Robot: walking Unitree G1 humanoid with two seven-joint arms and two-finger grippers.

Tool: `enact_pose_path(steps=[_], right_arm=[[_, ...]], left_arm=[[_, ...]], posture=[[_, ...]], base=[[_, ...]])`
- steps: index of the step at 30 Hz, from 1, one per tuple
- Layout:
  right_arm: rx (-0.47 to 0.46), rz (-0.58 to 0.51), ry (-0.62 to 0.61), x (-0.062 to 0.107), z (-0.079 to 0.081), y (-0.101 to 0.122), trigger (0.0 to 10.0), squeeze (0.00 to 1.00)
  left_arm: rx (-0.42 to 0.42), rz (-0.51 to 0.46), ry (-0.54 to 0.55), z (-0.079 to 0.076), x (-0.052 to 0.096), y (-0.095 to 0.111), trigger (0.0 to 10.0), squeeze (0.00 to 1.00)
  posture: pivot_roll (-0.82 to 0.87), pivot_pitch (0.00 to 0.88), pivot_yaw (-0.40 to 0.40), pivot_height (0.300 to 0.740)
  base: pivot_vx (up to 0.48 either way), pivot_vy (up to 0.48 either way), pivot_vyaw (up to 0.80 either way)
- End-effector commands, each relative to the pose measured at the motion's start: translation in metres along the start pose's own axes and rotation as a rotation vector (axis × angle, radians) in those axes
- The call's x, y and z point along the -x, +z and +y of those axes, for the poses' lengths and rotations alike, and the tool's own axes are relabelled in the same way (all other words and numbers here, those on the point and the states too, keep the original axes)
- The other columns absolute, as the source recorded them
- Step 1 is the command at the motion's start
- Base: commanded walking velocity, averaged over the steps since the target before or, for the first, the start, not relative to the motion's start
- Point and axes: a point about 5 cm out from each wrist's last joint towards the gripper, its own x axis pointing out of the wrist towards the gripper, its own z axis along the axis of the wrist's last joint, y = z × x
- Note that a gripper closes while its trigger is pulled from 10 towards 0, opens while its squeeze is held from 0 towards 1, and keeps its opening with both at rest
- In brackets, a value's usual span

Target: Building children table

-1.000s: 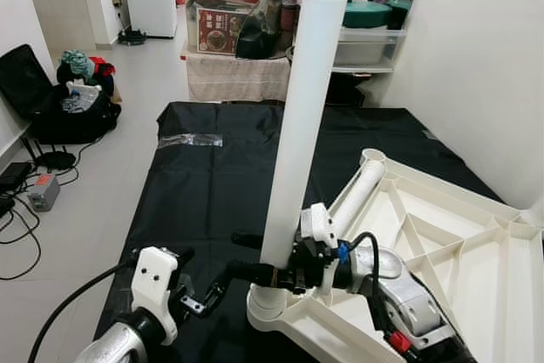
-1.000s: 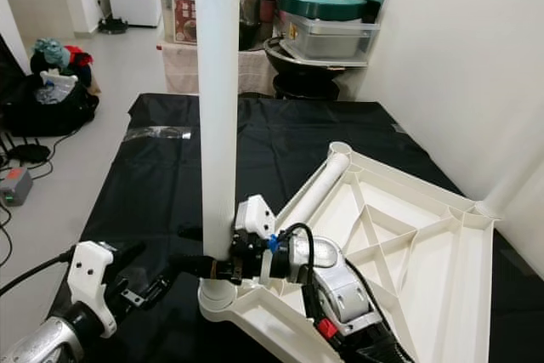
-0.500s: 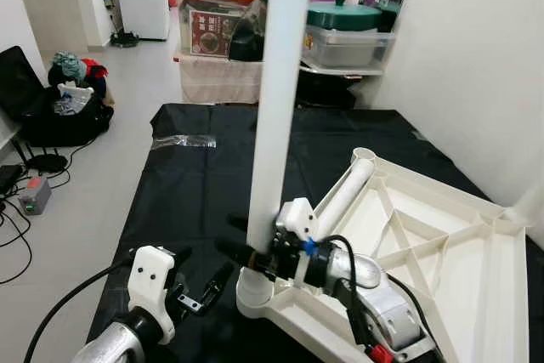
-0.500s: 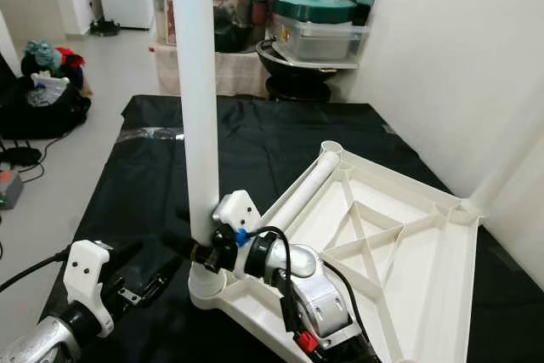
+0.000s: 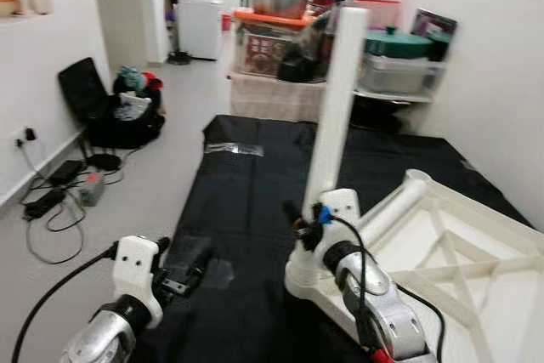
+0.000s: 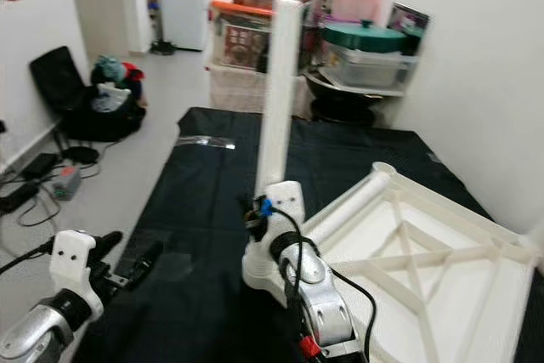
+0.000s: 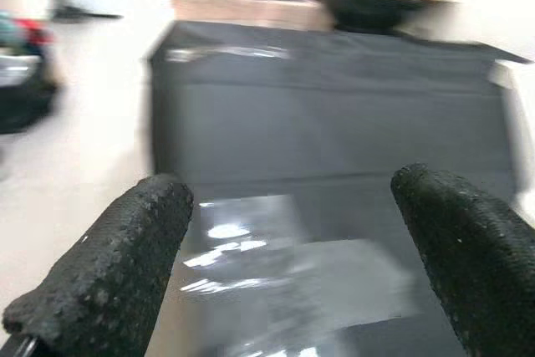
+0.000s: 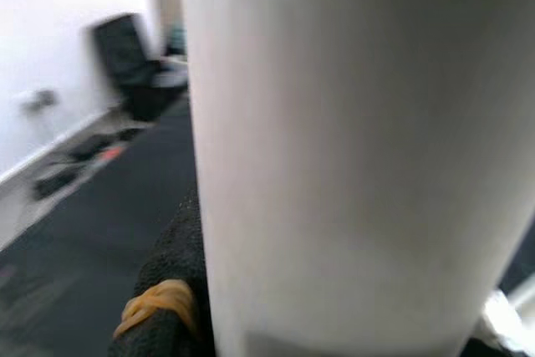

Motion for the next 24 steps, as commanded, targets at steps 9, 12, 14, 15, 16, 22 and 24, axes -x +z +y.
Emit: enact_pose_path(steps=[9,12,14,15,16,22,24], right_arm=[[0.021,0.164,-0.566,0.024,-0.077,-0.032,10.0,0.0],[0.02,0.15,-0.621,0.027,-0.08,-0.03,10.0,0.0],[0.001,0.146,-0.637,0.028,-0.081,-0.03,10.0,0.0],[-0.013,0.143,-0.647,0.029,-0.082,-0.03,10.0,0.0],[-0.055,0.136,-0.657,0.029,-0.082,-0.03,10.0,0.0],[-0.18,0.089,-0.701,0.029,-0.087,-0.026,10.0,0.0],[-0.216,0.073,-0.746,0.03,-0.092,-0.024,10.0,0.0]], left_arm=[[-0.001,0.0,0.037,0.004,-0.004,-0.002,10.0,0.0],[-0.001,-0.001,0.043,0.004,-0.006,-0.002,10.0,0.0],[-0.001,0.0,0.042,0.004,-0.006,-0.002,10.0,0.0],[-0.002,0.0,0.041,0.004,-0.006,-0.002,10.0,0.0],[-0.002,0.0,0.042,0.004,-0.007,-0.002,10.0,0.0],[-0.003,0.003,0.042,0.004,-0.009,-0.003,10.0,0.0],[-0.004,0.004,0.043,0.004,-0.009,-0.003,10.0,0.0]], posture=[[0.15,0.0,-0.111,0.74],[0.15,0.0,-0.111,0.74],[0.15,0.0,-0.111,0.74],[0.15,0.0,-0.111,0.74],[0.15,0.0,-0.104,0.74],[0.14,0.0,-0.102,0.74],[0.14,0.0,-0.099,0.74]], base=[[0.0,0.0,0.0],[0.0,0.0,0.0],[0.0,0.0,0.0],[0.0,0.0,0.0],[0.0,0.0,0.0],[0.0,0.0,0.0],[0.0,0.0,0.0]])
